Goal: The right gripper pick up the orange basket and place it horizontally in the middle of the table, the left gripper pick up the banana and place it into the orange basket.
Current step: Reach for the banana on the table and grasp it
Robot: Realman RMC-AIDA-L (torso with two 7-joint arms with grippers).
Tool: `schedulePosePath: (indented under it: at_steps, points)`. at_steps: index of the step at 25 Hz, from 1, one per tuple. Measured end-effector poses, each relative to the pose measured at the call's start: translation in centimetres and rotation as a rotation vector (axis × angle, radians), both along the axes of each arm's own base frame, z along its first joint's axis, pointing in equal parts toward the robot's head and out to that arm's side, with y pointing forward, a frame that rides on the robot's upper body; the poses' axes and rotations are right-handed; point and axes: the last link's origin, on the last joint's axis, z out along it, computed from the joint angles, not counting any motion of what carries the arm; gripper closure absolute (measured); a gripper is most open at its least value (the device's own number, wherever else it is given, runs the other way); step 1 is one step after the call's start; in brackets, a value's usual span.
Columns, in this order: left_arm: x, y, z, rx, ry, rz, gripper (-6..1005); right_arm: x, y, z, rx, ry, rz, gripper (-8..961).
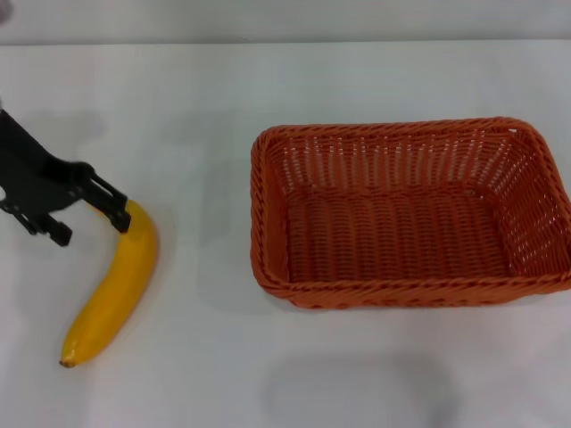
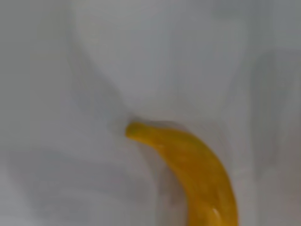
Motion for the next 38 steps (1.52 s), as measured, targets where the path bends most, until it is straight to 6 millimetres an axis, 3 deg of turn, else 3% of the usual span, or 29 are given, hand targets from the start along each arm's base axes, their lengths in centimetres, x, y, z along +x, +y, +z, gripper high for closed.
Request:
schedulePosePath:
  at_steps: [15, 26, 29, 32, 38]
  points:
    - [0.3, -0.8, -5.4, -0.040, 0.060, -0.010, 124, 0.3, -0.7, -0.1, 0.003, -0.023, 0.003, 111]
    - [0.1, -0.7, -6.0, -0.035, 0.079, -0.039, 210, 0.5, -0.7, -0.1, 0.009, -0.045, 0.002, 112]
    - [0.2, -0.5, -6.2, -0.032, 0.058, -0.073, 314, 0.5, -0.7, -0.1, 0.011, -0.046, 0.001, 112]
    - [0.8, 0.4, -5.4, 0.017, -0.020, -0.102, 419, 0.4, -0.7, 0.0, 0.014, -0.049, 0.002, 112]
    - [3.6, 3.2, -0.3, 0.192, -0.349, -0.244, 500, 0.9, -1.3, 0.3, 0.024, -0.035, -0.008, 111]
